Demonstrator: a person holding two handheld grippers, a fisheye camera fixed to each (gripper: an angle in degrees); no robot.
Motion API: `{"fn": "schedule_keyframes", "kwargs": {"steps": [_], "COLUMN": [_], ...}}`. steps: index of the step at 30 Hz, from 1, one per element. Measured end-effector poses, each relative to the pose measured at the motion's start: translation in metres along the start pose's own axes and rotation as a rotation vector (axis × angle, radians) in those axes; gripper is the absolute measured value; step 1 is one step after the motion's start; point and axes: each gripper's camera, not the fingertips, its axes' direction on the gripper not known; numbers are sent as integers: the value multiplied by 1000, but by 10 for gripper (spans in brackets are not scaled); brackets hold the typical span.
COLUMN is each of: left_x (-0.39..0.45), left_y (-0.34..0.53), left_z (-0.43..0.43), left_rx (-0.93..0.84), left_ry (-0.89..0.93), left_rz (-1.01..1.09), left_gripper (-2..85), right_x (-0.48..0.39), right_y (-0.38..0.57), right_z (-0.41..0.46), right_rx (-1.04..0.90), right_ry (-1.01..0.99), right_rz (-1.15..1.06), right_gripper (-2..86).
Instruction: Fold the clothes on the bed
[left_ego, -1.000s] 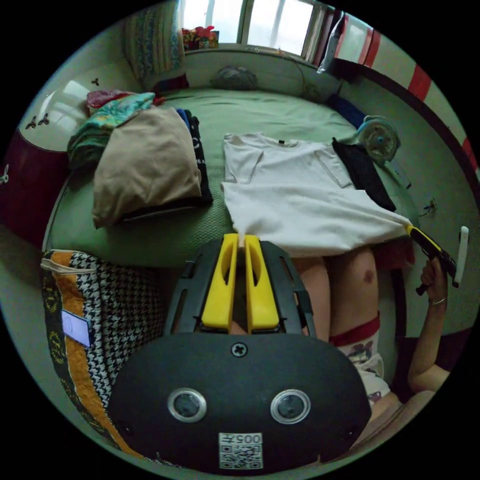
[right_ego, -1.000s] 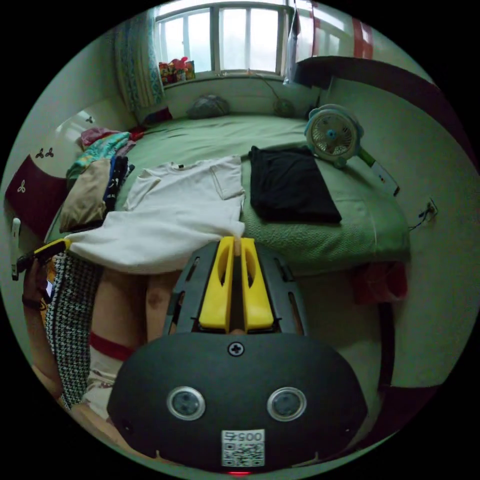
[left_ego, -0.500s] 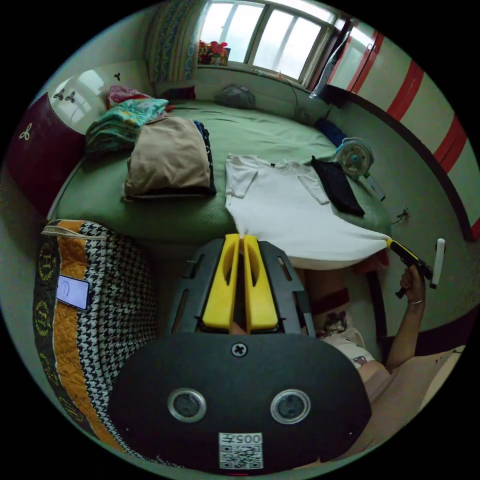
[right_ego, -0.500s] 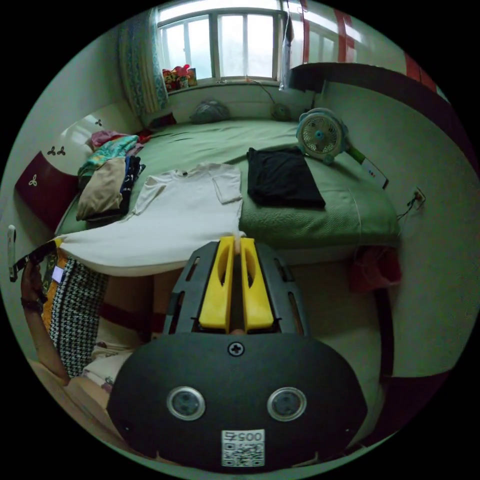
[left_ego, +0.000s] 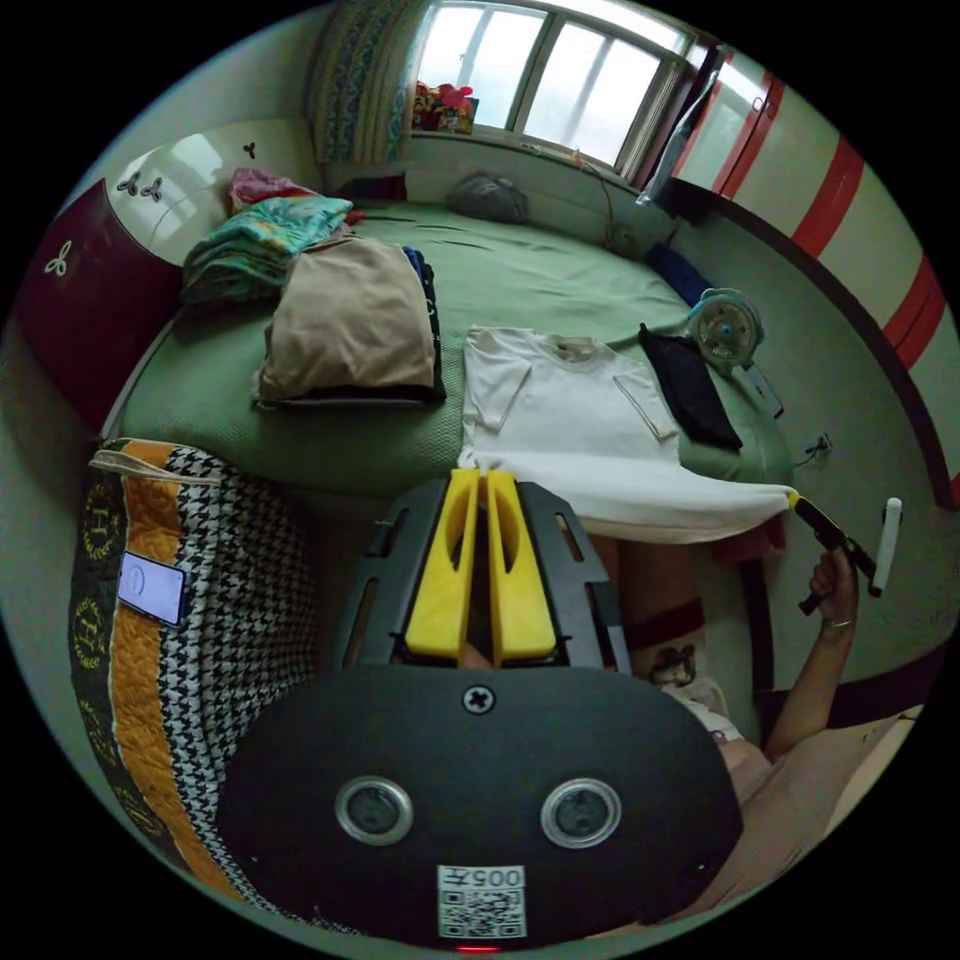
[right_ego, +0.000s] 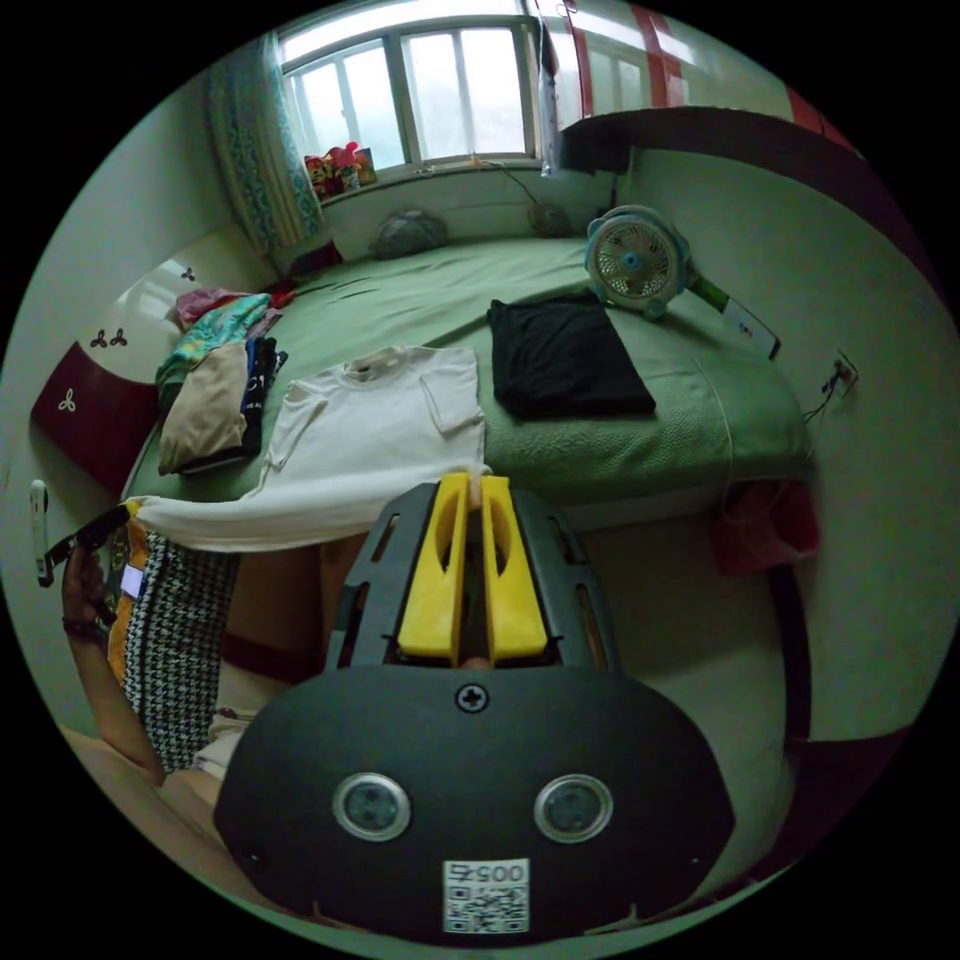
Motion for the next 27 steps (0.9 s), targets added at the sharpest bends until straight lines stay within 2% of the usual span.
{"fn": "schedule_keyframes", "kwargs": {"steps": [8,15,24,27], "left_x": [3,4,13,9], "left_y": [-60,-149,-270,-301], "left_z": [26,87,206,245], "left_rx": [2,-27,-64,-69], "left_ry": [-5,-59,-93,-162], "left_rz": [25,54,78,27], "left_gripper": [5,6,23,32], "right_x": [1,-10,-32,-41], "right_y": [-56,-123,-239,-269], "right_z": [33,81,208,254], "right_rx": [22,34,-96,-150], "right_ry": [-6,25,110,161], "right_rz": [10,-54,-92,-82], "right_gripper": [-12,-12,-10,16]}}
